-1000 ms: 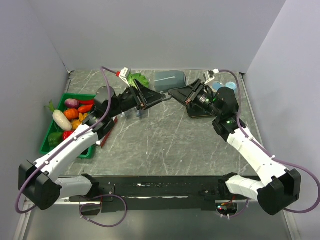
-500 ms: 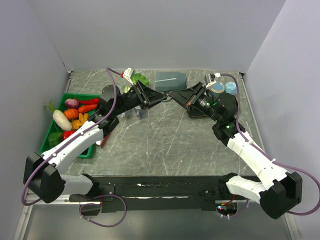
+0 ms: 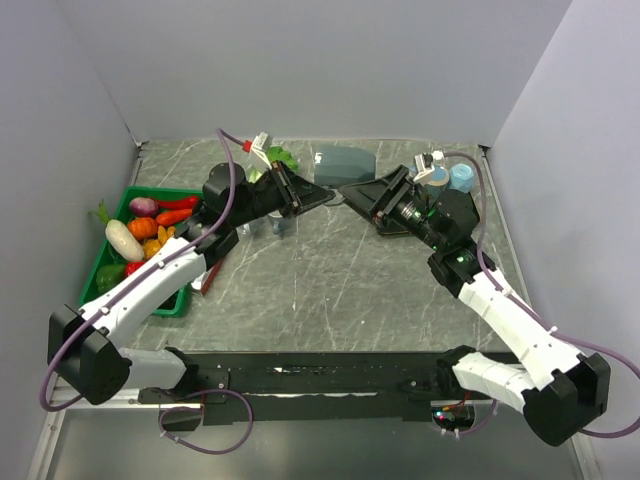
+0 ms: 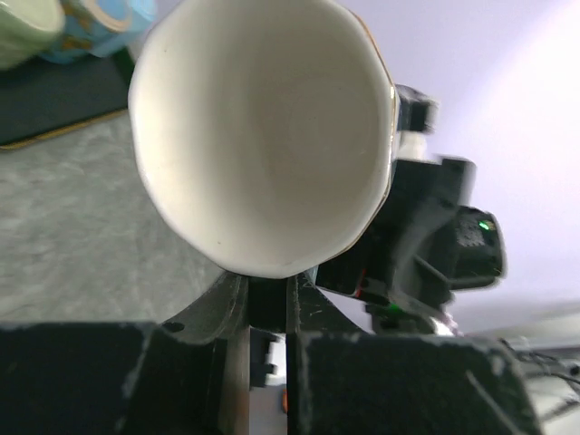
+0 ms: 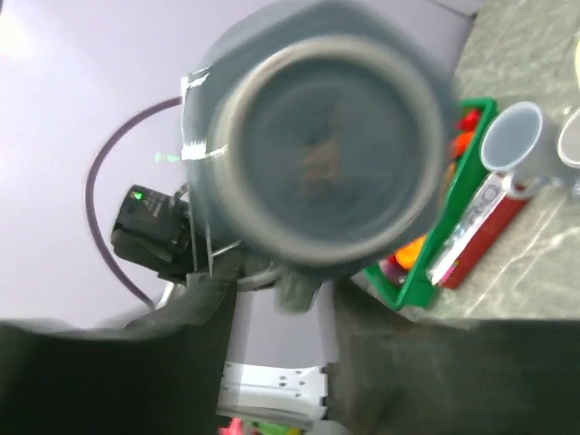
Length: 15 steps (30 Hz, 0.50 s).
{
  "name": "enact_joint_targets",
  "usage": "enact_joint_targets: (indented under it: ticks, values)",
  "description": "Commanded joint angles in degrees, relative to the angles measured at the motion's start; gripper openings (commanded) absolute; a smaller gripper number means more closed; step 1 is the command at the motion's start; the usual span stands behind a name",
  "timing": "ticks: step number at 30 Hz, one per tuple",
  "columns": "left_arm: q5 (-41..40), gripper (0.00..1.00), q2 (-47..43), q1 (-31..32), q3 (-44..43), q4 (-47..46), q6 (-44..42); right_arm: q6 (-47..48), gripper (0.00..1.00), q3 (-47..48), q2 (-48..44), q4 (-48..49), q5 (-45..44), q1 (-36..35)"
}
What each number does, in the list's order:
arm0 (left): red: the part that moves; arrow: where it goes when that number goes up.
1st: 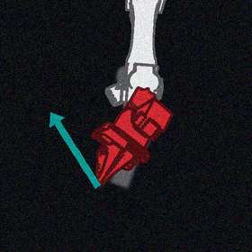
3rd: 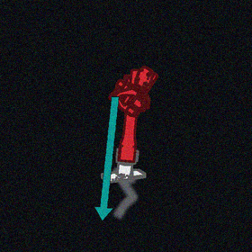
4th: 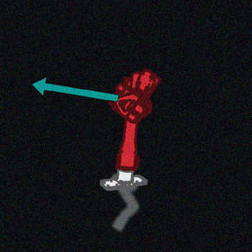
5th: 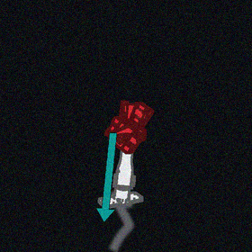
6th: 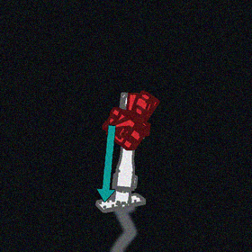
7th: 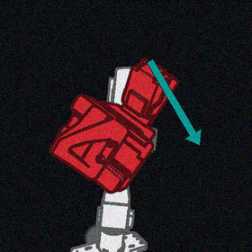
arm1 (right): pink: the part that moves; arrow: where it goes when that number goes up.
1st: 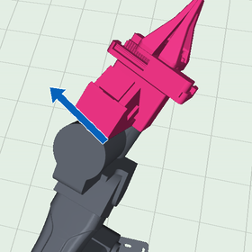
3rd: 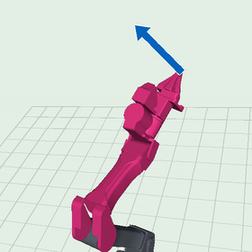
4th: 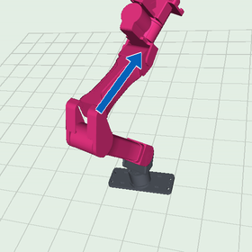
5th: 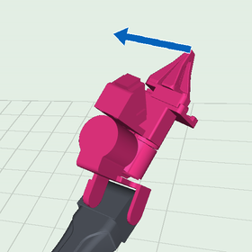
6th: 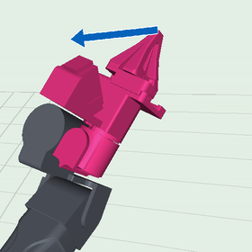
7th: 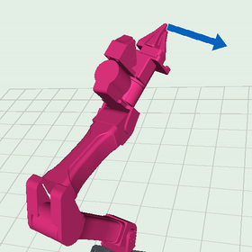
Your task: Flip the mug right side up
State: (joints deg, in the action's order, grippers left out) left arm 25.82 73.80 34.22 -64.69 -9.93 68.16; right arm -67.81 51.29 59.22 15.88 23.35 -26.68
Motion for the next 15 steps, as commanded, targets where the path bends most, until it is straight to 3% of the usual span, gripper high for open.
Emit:
enact_joint_targets:
  ticks: [1, 4, 8, 15]
  values:
    - [-7.01, 0.01, -0.77, -0.38, -6.49, 4.89, -9.79, 4.7, 0.83, -0.92, -3.14, -3.83, -2.78, -0.75]
    - [-11.82, 0.01, 0.64, -0.47, -10.09, 12.02, -14.88, 6.72, 0.99, -1.8, -4.02, -8.74, -4.8, -0.48]
    - [-17.2, 0.01, 2.48, -0.38, -11.08, 19.68, -21.3, 11.38, 1.0, -1.1, -6.21, -19.38, -8.84, -0.39]
    - [-23.97, 0.01, 6.0, -0.2, -10.81, 23.81, -28.51, 17.18, 1.0, 3.29, -9.3, -40.03, -22.63, -0.04]
